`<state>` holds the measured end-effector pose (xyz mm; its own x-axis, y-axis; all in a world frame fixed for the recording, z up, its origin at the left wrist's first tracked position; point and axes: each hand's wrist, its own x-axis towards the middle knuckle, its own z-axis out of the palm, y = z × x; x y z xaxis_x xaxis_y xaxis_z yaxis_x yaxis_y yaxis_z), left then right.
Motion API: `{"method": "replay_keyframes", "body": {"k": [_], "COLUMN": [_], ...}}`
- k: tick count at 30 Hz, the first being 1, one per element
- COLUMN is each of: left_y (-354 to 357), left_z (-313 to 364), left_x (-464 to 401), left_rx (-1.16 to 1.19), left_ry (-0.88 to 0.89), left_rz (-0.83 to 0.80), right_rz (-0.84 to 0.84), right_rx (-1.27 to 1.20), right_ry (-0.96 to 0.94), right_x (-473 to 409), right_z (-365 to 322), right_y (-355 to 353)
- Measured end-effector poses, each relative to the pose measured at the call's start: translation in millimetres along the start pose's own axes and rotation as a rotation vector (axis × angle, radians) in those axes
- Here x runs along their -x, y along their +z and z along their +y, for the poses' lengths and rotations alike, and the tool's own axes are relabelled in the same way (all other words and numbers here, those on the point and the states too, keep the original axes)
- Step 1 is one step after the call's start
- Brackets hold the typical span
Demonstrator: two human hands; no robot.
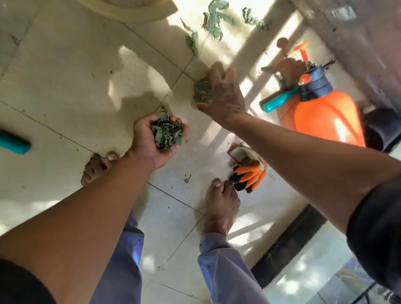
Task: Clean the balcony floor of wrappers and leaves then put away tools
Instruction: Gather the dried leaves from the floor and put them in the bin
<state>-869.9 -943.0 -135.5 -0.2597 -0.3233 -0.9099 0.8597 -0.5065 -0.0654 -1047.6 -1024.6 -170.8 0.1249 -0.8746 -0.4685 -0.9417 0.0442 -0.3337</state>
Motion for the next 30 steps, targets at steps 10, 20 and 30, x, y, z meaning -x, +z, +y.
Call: {"method": "replay_keyframes", "body": {"k": [10, 20, 30], "left_y": [-14.4, -16.3, 0.9], "left_z": [10.7, 6.9, 2.7], "left_x": [-0.6, 10.8, 19.3], "left_rx": [-0.032, -0.026, -0.167], "left_ry": [0.038, 0.012, 0.061], "left_rz": [-0.033, -0.023, -0.056], "right_rz": [0.073, 0.085, 0.124], "right_rx": [0.053, -0.261, -0.632], "right_ry": [-0.330, 0.057, 0.007], "right_x": [0.1, 34.2, 97.5], "right_z": [-27.3, -33.7, -92.6], "right_y": [17.2, 12.3, -30.8]}}
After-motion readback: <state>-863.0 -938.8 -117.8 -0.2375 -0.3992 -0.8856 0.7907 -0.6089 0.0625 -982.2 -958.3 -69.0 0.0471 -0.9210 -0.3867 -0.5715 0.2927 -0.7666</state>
